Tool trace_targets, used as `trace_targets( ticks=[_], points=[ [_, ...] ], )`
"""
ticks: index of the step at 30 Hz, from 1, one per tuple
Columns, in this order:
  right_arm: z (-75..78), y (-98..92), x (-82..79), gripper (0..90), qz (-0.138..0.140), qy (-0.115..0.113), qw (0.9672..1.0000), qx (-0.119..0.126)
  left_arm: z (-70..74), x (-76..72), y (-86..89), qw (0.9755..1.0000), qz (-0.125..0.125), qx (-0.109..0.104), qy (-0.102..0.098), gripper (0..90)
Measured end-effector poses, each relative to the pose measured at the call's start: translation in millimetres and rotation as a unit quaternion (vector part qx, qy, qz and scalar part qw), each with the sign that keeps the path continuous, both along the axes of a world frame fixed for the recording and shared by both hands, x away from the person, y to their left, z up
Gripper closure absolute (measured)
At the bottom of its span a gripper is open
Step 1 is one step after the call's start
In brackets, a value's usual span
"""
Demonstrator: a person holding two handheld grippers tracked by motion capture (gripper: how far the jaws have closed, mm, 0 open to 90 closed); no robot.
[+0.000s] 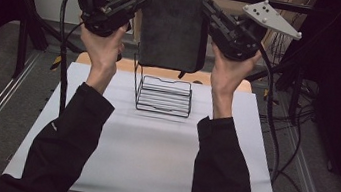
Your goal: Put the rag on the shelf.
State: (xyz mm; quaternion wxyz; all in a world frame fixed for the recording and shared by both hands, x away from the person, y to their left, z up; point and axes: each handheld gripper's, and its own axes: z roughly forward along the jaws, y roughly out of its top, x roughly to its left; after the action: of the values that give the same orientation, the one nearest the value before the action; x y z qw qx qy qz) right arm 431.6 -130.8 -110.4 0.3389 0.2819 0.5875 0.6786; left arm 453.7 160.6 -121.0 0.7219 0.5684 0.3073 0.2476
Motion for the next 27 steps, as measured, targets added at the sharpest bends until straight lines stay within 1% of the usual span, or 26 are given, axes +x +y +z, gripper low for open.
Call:
trace_targets(
  ticks=[6,11,13,17,22,25,27],
  points=[
    [8.1,0.5,11.0,81.6,-0.004,-0.005,1.0,0.0,8.8,6.6,-1.1,0.9999,0.009,0.007,-0.009,80.2],
    [13.4,0.7,20.4,81.6,-0.007,-0.004,1.0,0.002,12.6,14.1,-1.6,0.9999,0.009,-0.001,-0.006,80.2],
    [14.7,0.8,24.5,81.6,-0.007,-0.004,1.0,0.002,13.9,17.1,-1.8,0.9999,0.014,0.004,-0.009,80.2],
    [16.3,4.1,33.8,81.6,-0.014,-0.002,0.9999,0.001,15.0,26.3,-2.1,0.9998,0.02,0.004,-0.005,80.2],
    [17.2,5.7,47.6,81.6,-0.014,0.004,0.9999,0.0,15.6,39.2,0.0,0.9998,0.02,0.002,0.002,80.2],
    [18.0,6.8,53.7,81.6,-0.015,0.005,0.9999,-0.004,16.5,46.4,0.8,0.9997,0.021,0.007,0.003,80.2],
    [19.1,7.4,57.2,81.6,-0.016,0.001,0.9999,-0.004,17.1,50.0,1.0,0.9997,0.022,0.008,0.002,80.2]
  ],
)
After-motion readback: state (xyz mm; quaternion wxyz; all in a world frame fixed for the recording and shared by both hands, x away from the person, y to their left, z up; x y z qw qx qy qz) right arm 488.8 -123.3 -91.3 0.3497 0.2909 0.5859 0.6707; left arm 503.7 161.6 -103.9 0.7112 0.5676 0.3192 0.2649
